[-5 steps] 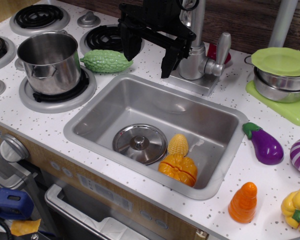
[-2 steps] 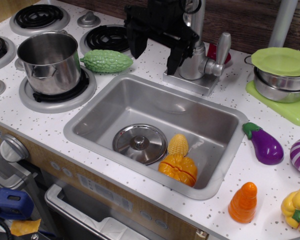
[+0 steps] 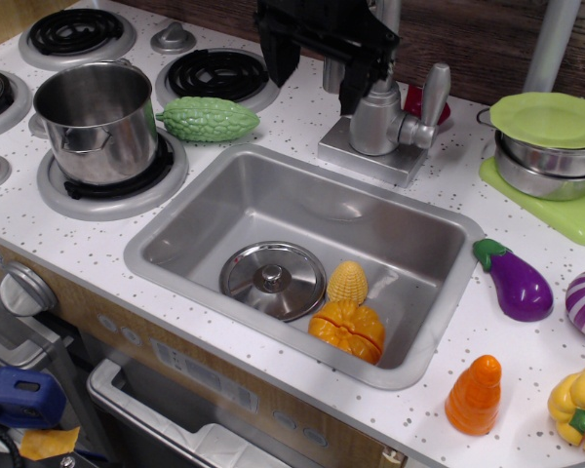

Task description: Turn faucet front to left

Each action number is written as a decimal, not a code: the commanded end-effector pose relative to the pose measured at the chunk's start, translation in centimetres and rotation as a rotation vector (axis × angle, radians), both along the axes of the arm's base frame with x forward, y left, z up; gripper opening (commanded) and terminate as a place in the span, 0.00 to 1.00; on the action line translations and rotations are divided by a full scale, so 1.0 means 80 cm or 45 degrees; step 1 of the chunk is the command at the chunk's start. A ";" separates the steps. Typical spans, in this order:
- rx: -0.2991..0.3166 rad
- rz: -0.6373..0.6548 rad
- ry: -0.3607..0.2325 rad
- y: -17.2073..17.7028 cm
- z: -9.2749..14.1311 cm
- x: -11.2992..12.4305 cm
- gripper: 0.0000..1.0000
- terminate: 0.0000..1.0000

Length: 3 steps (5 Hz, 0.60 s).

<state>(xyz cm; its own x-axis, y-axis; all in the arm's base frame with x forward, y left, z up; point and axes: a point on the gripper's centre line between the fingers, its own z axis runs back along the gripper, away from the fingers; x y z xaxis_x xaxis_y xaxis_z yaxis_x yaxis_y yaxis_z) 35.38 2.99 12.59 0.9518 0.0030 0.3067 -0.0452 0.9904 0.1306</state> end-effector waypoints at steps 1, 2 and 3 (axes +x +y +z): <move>0.020 -0.021 -0.103 0.010 0.018 0.026 1.00 0.00; 0.034 -0.037 -0.140 0.017 0.014 0.035 0.00 0.00; 0.069 -0.064 -0.169 0.028 0.012 0.041 0.00 0.00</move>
<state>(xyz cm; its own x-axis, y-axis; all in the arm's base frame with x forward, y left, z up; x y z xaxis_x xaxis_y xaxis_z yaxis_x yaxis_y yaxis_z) 38.66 6.21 12.02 0.9121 -0.0633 0.4051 -0.0121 0.9834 0.1809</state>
